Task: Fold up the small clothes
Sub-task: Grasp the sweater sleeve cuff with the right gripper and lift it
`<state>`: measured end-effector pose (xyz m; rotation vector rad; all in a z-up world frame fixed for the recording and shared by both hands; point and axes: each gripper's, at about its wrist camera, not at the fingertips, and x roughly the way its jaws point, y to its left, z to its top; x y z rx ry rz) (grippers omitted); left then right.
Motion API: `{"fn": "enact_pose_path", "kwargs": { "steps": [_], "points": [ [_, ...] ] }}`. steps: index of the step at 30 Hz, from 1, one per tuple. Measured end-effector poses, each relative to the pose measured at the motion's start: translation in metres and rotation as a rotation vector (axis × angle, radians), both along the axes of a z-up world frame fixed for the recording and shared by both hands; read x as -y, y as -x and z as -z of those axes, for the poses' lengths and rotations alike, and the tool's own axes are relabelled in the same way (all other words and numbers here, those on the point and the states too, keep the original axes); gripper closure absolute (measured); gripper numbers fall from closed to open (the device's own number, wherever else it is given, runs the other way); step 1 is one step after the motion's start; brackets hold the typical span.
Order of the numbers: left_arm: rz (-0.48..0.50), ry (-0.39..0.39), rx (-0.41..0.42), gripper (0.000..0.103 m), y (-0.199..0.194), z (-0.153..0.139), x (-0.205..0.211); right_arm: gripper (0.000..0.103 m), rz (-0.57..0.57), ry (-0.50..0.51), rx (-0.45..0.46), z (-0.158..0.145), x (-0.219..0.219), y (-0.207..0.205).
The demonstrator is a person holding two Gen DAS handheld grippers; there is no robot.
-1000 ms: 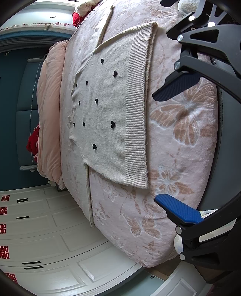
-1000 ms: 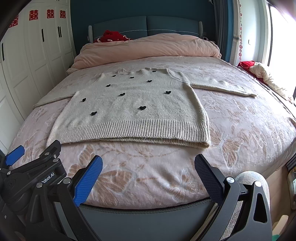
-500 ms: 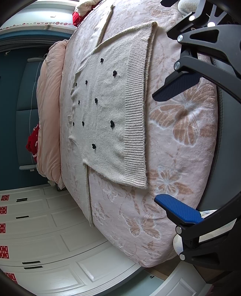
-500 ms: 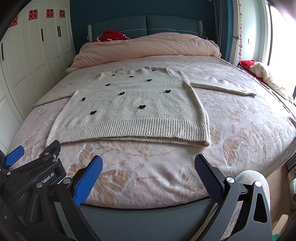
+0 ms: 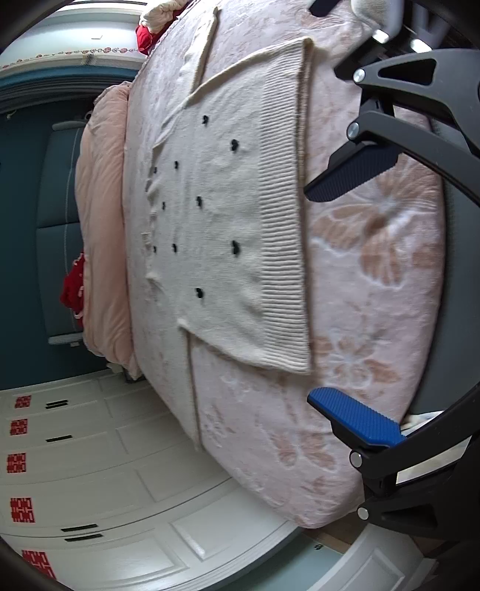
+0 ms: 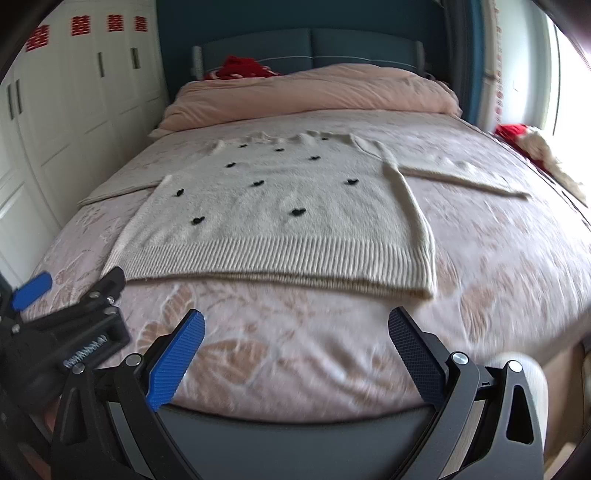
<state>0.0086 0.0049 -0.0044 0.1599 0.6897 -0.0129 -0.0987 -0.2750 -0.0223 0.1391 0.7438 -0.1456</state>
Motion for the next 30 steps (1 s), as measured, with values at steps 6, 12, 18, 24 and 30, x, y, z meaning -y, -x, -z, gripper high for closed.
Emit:
{"fn": "enact_pose_path", "kwargs": {
  "steps": [6,12,18,24,30],
  "points": [
    [0.053,0.027,-0.012,0.005,-0.034,-0.01,0.007,0.005,0.157,-0.128,0.051,-0.016,0.157,-0.071],
    [0.069,0.087,-0.038,0.005,-0.067,-0.009,0.023,0.017,0.478,-0.241,0.041,-0.001,0.358,-0.144],
    [0.056,0.081,-0.09,0.005,-0.094,0.014,0.04,0.018,0.675,-0.306,0.009,0.029,0.475,-0.187],
    [0.058,0.043,-0.152,0.005,-0.111,0.036,0.049,0.021,0.733,-0.352,-0.027,0.062,0.521,-0.216],
    [0.045,0.034,-0.181,0.005,-0.125,0.047,0.049,0.087,0.761,-0.433,0.012,0.071,0.533,-0.23]
  ]
}}
